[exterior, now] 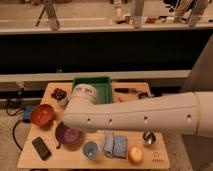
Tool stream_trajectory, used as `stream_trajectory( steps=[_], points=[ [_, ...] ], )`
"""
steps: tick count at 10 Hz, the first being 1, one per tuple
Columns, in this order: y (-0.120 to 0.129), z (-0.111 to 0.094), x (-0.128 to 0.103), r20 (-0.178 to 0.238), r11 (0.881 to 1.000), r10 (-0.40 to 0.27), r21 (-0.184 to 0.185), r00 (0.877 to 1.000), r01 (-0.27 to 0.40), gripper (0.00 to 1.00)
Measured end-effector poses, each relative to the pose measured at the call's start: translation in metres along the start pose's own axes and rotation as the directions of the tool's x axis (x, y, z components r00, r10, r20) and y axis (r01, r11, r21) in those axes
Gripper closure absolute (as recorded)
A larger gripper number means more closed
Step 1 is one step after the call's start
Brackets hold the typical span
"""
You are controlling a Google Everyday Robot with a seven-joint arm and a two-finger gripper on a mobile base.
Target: Place eraser in purple bowl
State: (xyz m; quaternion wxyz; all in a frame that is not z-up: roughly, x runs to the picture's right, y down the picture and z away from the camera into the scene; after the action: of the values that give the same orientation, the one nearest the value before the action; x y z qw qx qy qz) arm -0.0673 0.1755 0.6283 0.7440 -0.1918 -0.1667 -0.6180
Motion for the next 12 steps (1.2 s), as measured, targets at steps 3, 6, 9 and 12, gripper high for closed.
stream_trajectory(
  steps=[3, 6, 9, 12],
  points=[
    [-0.011, 0.001, 0.004, -0.002, 0.994, -0.109, 0.021, 0.994, 0.109, 0.2],
    [-0.073, 0.002, -0.002, -0.017, 0.946, -0.307, 0.102, 0.952, 0.307, 0.2],
    [-0.135, 0.004, -0.013, -0.051, 0.85, -0.501, 0.16, 0.864, 0.502, 0.2],
    [-0.186, 0.011, -0.018, -0.088, 0.716, -0.668, 0.195, 0.739, 0.67, 0.2]
  ],
)
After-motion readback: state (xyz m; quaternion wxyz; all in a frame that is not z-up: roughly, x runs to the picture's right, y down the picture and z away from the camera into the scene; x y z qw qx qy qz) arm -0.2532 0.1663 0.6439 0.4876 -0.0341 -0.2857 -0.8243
